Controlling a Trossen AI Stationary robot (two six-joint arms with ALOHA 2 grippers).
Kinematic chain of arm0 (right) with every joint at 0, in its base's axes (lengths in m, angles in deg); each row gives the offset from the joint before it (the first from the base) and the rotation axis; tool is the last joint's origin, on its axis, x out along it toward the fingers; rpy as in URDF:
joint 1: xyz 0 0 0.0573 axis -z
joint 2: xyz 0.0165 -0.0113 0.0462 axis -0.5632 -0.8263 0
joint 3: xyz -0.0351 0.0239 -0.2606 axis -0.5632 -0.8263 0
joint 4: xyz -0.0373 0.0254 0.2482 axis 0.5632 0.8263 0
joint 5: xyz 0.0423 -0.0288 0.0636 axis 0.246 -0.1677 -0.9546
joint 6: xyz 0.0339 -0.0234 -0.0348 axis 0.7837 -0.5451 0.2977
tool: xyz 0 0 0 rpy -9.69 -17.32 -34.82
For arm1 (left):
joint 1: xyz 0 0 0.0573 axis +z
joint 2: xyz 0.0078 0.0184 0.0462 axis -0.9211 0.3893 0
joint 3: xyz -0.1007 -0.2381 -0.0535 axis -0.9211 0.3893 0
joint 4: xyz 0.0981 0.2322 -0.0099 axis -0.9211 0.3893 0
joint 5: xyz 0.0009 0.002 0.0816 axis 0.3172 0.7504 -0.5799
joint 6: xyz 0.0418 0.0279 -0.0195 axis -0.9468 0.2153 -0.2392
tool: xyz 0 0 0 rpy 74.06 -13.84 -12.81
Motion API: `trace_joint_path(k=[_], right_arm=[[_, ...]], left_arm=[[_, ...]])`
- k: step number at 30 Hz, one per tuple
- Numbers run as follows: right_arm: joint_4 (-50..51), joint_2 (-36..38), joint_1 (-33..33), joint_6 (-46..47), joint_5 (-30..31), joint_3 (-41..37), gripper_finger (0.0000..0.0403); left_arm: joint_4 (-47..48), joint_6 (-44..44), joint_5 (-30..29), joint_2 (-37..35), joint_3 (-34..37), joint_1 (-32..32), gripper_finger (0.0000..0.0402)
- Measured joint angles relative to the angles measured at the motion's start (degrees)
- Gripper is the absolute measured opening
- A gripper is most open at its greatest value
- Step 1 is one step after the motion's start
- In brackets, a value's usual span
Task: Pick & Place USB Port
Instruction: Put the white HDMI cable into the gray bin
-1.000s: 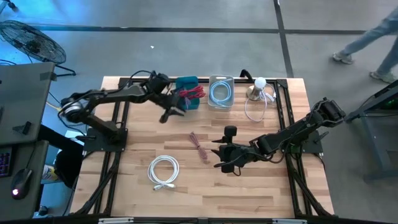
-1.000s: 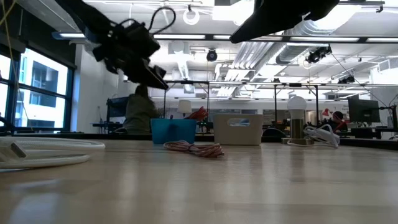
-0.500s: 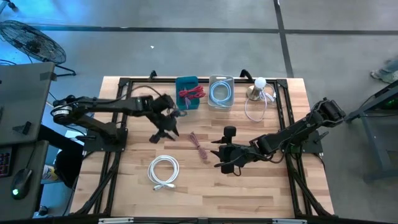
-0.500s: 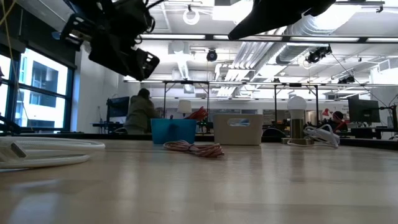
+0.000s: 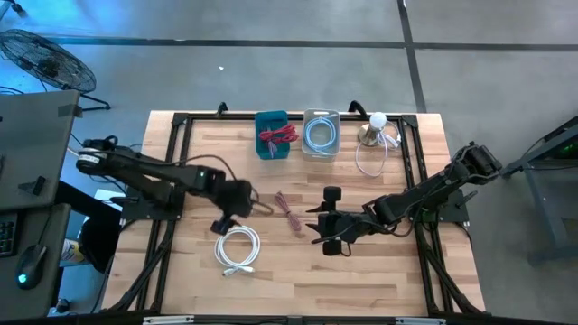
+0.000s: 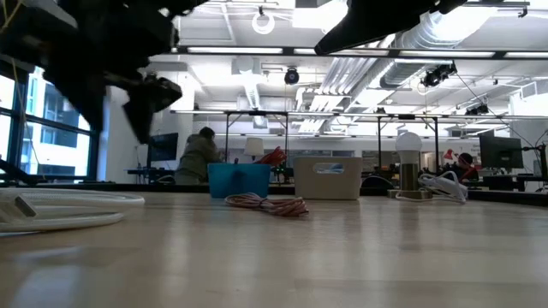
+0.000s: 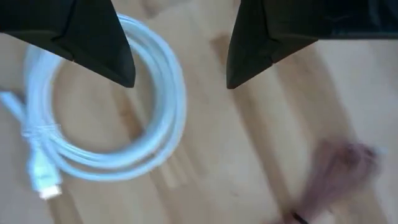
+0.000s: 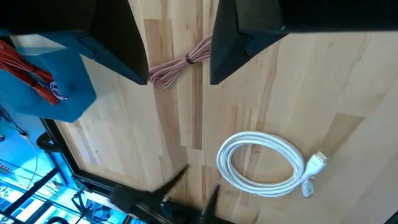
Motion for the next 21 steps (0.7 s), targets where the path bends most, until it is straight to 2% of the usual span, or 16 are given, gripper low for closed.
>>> trace_joint_path(k=[10,15,21], right_arm=[[0.0,0.0,0.0,0.0,-0.2,0.0,0.0165],[0.0,0.0,0.0,0.0,-0.2,0.0,0.0165],[0.0,0.0,0.0,0.8,-0.3,0.0,0.0165]], left_arm=[[-0.8,12.9,-6.0,0.0,0.0,-15.8,0.0249],[-5.8,15.7,-8.4,0.0,0.0,-20.4,0.0249],[-6.3,16.7,-9.2,1.6,0.0,-24.6,0.0249]])
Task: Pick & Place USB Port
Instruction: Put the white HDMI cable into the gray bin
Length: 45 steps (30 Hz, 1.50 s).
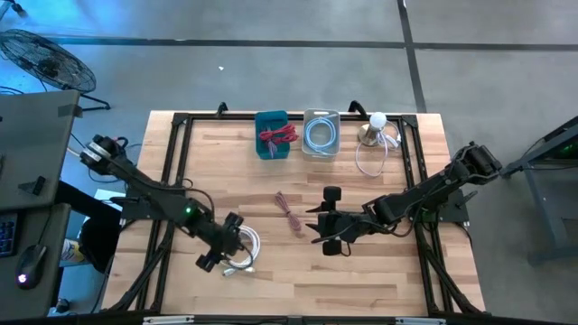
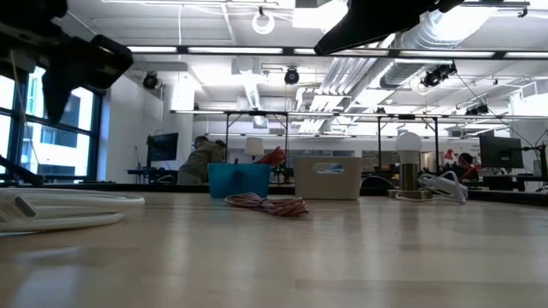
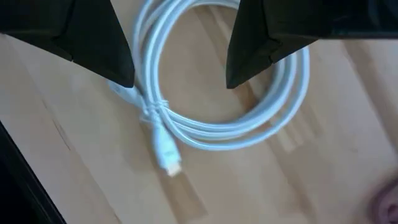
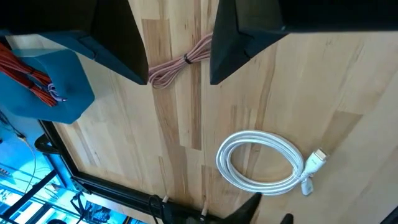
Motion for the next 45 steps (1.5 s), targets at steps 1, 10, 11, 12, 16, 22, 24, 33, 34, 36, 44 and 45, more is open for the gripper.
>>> trace_joint_path(k=[1,10,11,12,16,22,24,33,34,36,44,45], right_arm=[[0.0,0.0,0.0,0.1,0.0,0.0,0.0165],[-0.2,0.0,0.0,0.3,0.0,0.0,0.0165],[-0.2,0.0,0.0,0.3,0.0,0.0,0.0165],[-0.2,0.0,0.0,0.3,0.0,0.0,0.0165],[-0.4,0.0,0.0,0.3,0.0,0.0,0.0165],[-0.4,0.0,0.0,0.3,0.0,0.0,0.0165],[-0.4,0.0,0.0,0.3,0.0,0.0,0.0165],[-0.4,0.0,0.0,0.5,-1.2,0.0,0.0165],[-0.4,0.0,0.0,0.5,-1.4,0.0,0.0165],[-0.7,0.0,0.0,0.5,-1.8,0.0,0.0165],[-0.9,0.0,0.0,1.6,-2.4,0.0,0.0165],[-0.9,0.0,0.0,1.6,-2.5,0.0,0.0165]], left_arm=[[0.0,-0.5,0.0,0.5,0.0,-0.6,0.0249],[-1.4,-2.2,0.0,6.1,0.0,-2.3,0.0248],[-1.8,-2.5,0.0,6.6,0.0,-2.2,0.0248],[-2.4,-2.8,-0.1,7.0,0.0,-2.2,0.0248],[-4.1,-4.2,-0.2,8.6,0.0,-2.2,0.0248],[-7.0,-5.2,0.7,9.8,0.0,-2.2,0.0248],[-7.3,-4.6,1.8,9.9,0.0,-2.2,0.0248],[-10.0,-2.7,6.2,14.3,0.0,-2.3,0.0248],[-10.2,-2.6,6.2,14.9,0.0,-2.3,0.0248],[-10.5,-2.6,6.4,15.9,0.0,-2.2,0.0248],[-12.2,-3.8,4.6,18.4,-0.2,-2.2,0.0244],[-12.2,-3.9,4.0,18.5,-0.2,-2.2,0.0236]])
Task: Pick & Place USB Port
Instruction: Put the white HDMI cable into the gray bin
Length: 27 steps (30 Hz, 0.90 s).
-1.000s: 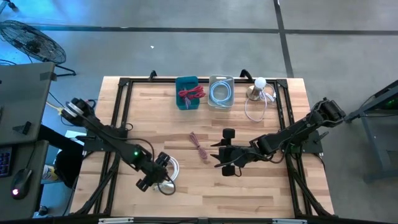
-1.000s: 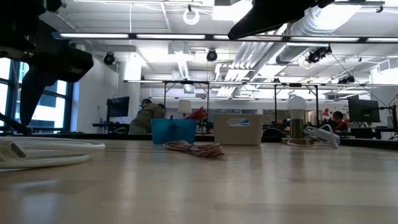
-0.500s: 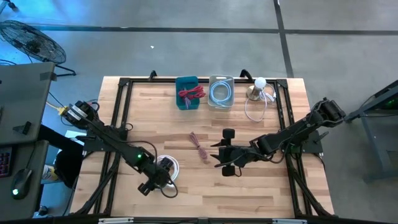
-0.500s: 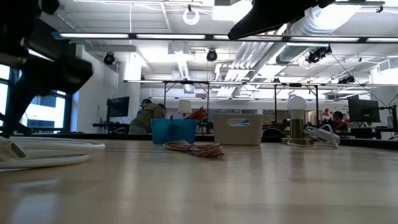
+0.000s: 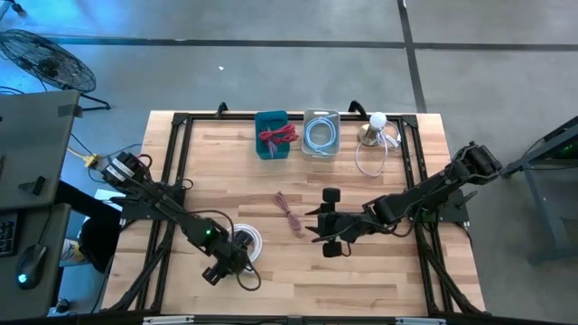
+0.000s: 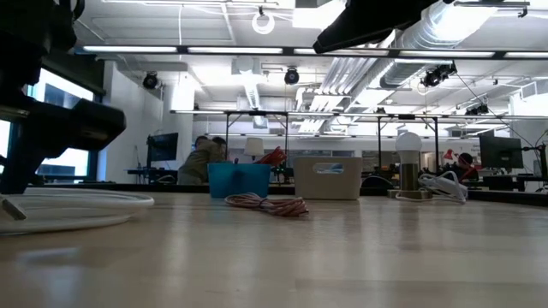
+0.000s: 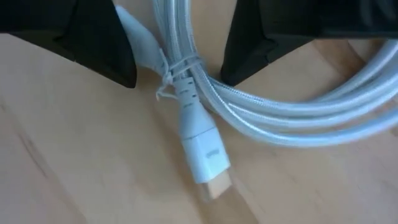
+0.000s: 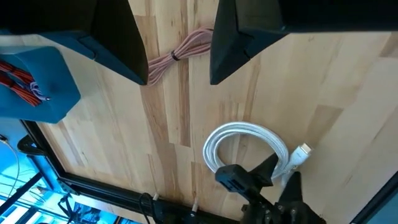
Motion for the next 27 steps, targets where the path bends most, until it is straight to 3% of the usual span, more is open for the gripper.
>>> trace_joint_path(k=[3,6,7,14,21,27], right_arm=[[-0.5,0.0,-0.1,0.1,-0.5,0.0,0.0165],[-1.0,0.0,-0.1,0.2,-1.1,0.0,0.0165],[-1.1,0.0,-0.1,0.2,-1.4,0.0,0.0165],[-1.6,0.0,-0.1,0.1,-2.8,0.0,0.0165],[-2.0,0.0,0.1,-0.1,-8.3,0.0,0.0166],[-4.7,0.0,0.5,-2.6,-8.4,0.0,0.0164]], left_arm=[[0.2,-0.5,-2.0,0.1,0.0,0.0,0.0177],[0.2,-2.1,-3.8,0.1,0.0,0.0,0.0067],[0.2,-2.5,-4.0,0.1,0.0,0.1,0.0048],[-0.8,-3.5,-6.4,0.2,0.0,0.8,0.0054],[0.1,-6.1,-11.0,0.4,-1.0,0.7,0.0054],[4.6,-8.4,-22.0,-1.0,-3.7,1.0,0.0054]])
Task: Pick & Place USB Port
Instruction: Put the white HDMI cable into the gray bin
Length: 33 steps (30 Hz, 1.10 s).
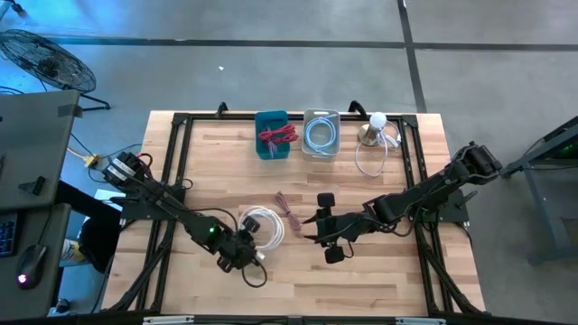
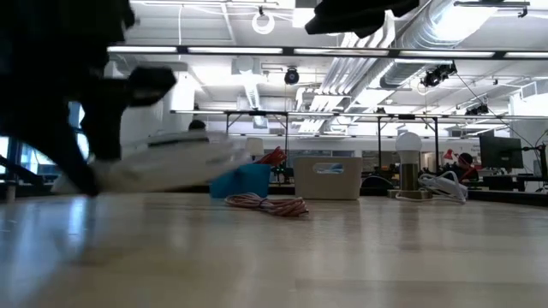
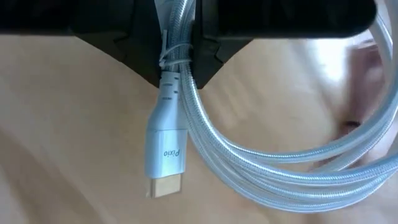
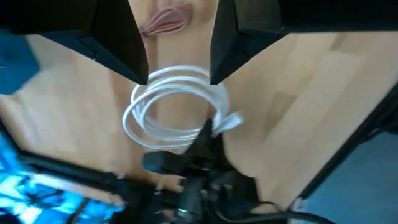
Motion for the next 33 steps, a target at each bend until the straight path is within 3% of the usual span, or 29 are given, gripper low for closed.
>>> trace_joint_path(k=[4,9,14,20,26,33], right_arm=[[-1.1,0.0,0.0,-1.4,3.5,0.0,0.0153],[-1.4,0.0,0.0,-3.0,3.7,0.0,0.0141],[-2.9,0.0,0.0,-3.8,3.8,0.0,0.0141],[-6.5,0.0,0.0,-5.1,3.7,0.0,0.014],[-8.9,0.0,0.3,-1.0,3.8,0.0,0.0152],[-8.5,0.0,0.7,1.3,8.2,0.0,0.0207]], left_arm=[[0.1,-2.9,-5.2,-4.1,-0.9,-0.1,0.0054],[-0.6,-7.0,-10.7,-12.0,-1.0,-0.1,0.0054],[-1.2,-11.2,-12.9,-19.1,-1.0,-0.1,0.0054],[1.6,-12.9,-16.0,-22.7,-1.1,0.2,0.0054],[2.9,-13.3,-14.8,-22.9,-1.1,2.2,0.0054],[2.9,-14.3,-12.7,-22.9,-1.1,3.3,0.0054]])
